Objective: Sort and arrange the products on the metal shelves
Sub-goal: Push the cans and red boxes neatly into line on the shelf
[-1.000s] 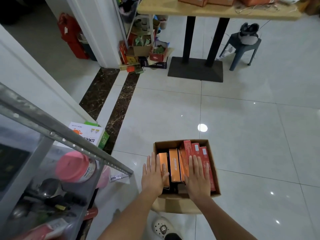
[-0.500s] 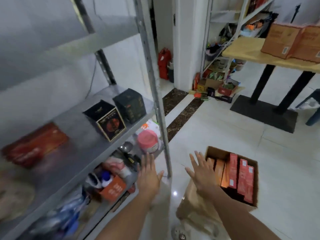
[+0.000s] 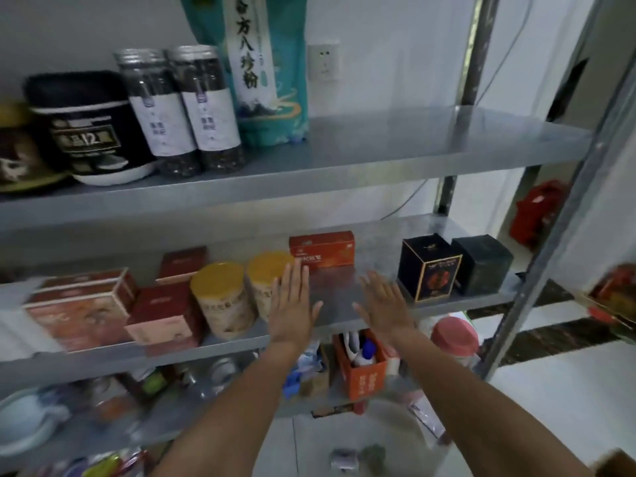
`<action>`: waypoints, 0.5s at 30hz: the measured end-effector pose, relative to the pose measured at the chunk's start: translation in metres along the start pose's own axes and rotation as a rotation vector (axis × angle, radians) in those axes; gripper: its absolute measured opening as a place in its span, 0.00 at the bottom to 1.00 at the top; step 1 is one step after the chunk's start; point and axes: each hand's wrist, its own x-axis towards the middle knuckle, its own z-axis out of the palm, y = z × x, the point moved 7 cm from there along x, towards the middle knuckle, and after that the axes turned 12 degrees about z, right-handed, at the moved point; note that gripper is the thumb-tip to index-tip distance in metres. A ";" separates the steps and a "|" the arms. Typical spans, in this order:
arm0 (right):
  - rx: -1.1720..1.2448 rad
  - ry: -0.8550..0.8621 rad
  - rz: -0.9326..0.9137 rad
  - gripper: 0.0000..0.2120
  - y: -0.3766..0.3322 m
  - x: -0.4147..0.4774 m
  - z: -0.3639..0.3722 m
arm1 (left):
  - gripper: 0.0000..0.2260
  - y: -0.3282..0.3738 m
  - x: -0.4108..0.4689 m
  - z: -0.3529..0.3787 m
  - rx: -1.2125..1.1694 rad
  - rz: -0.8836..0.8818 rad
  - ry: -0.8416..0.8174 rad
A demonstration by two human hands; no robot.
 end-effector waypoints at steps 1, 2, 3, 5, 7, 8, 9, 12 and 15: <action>-0.016 0.002 -0.036 0.31 -0.010 0.011 -0.002 | 0.32 -0.009 0.006 -0.008 0.037 -0.016 0.031; -0.039 0.008 -0.068 0.31 -0.018 0.022 -0.005 | 0.32 -0.018 0.013 -0.012 0.034 -0.036 0.028; -0.066 0.014 -0.092 0.32 -0.024 0.033 -0.006 | 0.32 -0.027 0.019 -0.012 0.011 -0.060 0.008; -0.097 -0.005 -0.119 0.32 -0.032 0.054 -0.008 | 0.32 -0.042 0.024 -0.007 -0.022 -0.101 -0.042; -0.125 -0.064 -0.140 0.33 -0.038 0.075 -0.006 | 0.31 -0.051 0.026 0.002 -0.036 -0.121 -0.113; -0.149 -0.091 -0.152 0.33 -0.039 0.084 -0.005 | 0.30 -0.053 0.026 0.003 -0.036 -0.125 -0.128; -0.169 -0.114 -0.161 0.33 -0.039 0.093 -0.002 | 0.29 -0.053 0.027 0.003 -0.035 -0.129 -0.125; -0.168 -0.148 -0.168 0.35 -0.036 0.117 0.005 | 0.28 -0.053 0.027 0.000 -0.034 -0.138 -0.088; -0.156 -0.159 -0.158 0.36 -0.034 0.137 0.011 | 0.27 -0.055 0.027 0.000 -0.030 -0.146 -0.049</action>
